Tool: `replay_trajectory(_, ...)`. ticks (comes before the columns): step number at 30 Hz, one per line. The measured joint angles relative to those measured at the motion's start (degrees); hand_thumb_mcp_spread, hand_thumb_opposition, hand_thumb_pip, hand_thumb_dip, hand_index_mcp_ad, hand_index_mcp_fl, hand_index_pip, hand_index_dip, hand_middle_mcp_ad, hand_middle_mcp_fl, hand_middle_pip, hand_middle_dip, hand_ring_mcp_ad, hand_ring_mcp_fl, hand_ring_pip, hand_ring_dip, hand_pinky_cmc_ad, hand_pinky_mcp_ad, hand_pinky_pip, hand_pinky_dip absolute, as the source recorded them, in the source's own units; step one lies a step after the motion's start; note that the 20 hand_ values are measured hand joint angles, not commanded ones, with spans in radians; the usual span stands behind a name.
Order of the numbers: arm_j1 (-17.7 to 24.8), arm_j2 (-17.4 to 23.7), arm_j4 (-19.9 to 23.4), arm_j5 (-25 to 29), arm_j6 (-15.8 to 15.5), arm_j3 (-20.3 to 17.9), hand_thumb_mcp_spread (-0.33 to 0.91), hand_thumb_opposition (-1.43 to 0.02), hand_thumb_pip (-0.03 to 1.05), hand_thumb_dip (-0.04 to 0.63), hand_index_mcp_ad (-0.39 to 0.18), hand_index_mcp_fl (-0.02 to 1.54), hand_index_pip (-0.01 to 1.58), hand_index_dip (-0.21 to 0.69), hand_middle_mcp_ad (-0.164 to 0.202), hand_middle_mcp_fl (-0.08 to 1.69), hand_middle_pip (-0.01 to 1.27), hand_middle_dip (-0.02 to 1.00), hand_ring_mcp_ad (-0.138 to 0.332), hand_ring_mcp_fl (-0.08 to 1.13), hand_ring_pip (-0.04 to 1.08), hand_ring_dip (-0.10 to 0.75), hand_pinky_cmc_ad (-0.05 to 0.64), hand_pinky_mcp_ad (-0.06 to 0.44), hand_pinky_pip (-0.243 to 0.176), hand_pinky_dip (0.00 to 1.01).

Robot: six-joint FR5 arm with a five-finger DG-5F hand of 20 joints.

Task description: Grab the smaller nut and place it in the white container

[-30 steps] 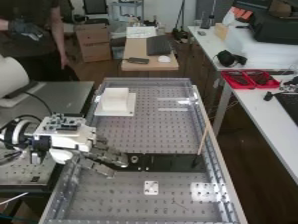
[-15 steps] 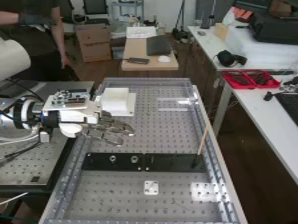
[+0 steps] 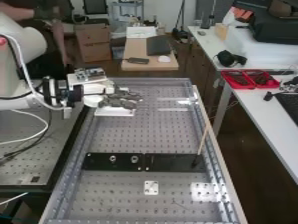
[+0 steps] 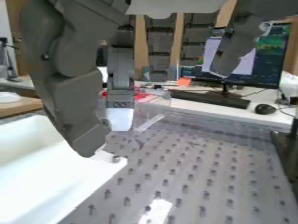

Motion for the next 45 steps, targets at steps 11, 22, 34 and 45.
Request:
replay_trajectory(11, 6.3, 0.0, 0.1, -1.8, 2.3, 0.7, 0.48, -0.88, 0.54, 0.237, -0.117, 0.35, 1.51, 0.218, 0.068, 0.22, 0.13, 0.21, 0.113, 0.03, 0.11, 0.087, 0.333, 0.213, 0.021, 0.19)
replay_trajectory(22, 10.3, -1.9, 1.6, -3.9, 4.7, 1.2, 0.48, -0.9, 0.54, 0.234, -0.12, 0.38, 1.5, 0.222, 0.073, 0.22, 0.12, 0.21, 0.115, 0.05, 0.11, 0.087, 0.333, 0.209, 0.017, 0.19)
replay_trajectory(34, 12.8, -4.3, 1.4, -3.9, 4.8, 2.8, 0.49, -0.9, 0.52, 0.234, -0.12, 0.37, 1.5, 0.237, 0.072, 0.21, 0.12, 0.21, 0.124, 0.05, 0.11, 0.087, 0.333, 0.204, 0.017, 0.19)
replay_trajectory(45, 12.3, -5.3, -3.4, -1.4, 2.1, 4.6, 0.48, -0.87, 0.56, 0.239, -0.155, 0.06, 1.25, 0.222, 0.075, 0.15, 0.12, 0.21, 0.126, 0.03, 0.11, 0.087, 0.333, 0.206, 0.017, 0.19)
